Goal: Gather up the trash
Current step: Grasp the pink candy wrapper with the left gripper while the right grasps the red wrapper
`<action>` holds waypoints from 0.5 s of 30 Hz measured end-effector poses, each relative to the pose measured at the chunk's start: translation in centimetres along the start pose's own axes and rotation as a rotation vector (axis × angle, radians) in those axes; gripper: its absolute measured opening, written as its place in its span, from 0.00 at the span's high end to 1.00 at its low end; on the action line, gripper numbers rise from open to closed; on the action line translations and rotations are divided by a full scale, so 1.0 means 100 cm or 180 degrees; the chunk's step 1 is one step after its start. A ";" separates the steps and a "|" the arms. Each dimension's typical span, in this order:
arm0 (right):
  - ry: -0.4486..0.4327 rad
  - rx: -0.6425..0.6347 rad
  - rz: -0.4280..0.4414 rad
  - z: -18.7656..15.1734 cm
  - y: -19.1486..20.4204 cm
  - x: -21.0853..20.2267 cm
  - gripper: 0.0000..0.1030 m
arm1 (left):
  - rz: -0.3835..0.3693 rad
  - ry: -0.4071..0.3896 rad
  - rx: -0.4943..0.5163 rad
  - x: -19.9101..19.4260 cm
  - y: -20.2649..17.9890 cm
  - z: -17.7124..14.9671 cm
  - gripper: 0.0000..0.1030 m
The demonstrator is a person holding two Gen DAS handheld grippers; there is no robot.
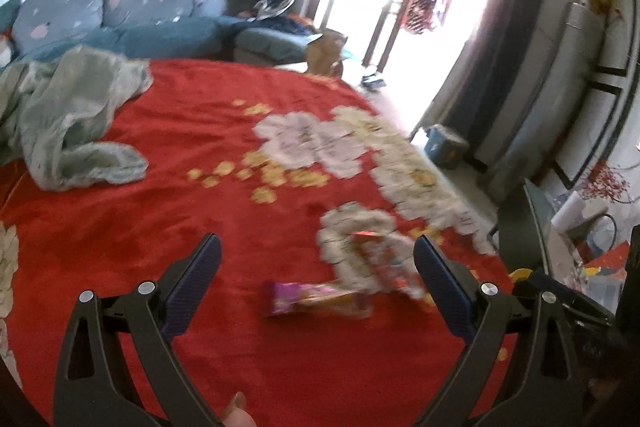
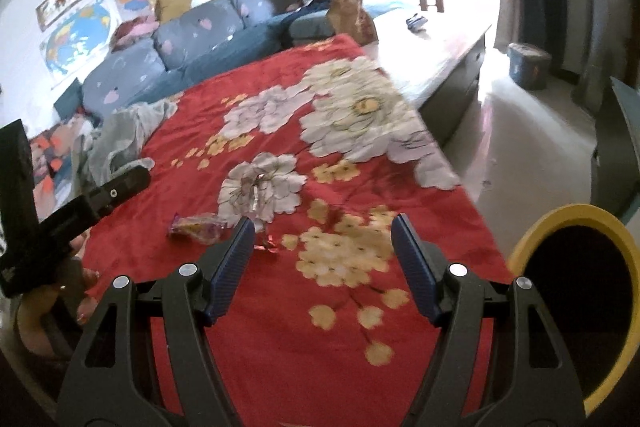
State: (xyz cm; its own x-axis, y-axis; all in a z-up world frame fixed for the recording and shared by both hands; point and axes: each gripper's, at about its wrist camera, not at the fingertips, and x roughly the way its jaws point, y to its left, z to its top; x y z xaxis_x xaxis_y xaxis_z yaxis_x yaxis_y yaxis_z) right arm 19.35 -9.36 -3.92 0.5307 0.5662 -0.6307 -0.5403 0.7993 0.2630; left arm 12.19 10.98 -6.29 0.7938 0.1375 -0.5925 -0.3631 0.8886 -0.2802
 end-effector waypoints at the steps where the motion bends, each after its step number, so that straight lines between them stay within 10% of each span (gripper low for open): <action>1: 0.0034 -0.0009 0.0031 0.001 0.003 0.005 0.39 | 0.0023 0.0044 -0.0049 0.003 0.008 -0.001 0.09; 15: 0.0548 -0.0178 0.0319 -0.007 0.041 0.074 0.64 | -0.0316 0.0568 -0.0412 0.036 0.045 -0.023 0.30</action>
State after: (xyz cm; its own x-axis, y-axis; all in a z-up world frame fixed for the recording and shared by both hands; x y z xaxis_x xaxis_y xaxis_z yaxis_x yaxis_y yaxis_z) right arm 20.66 -2.04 -8.01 0.3555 0.5957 -0.7202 -0.6227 0.7256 0.2927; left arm 12.25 14.40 -11.42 0.7340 -0.0376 -0.6781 -0.3562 0.8288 -0.4315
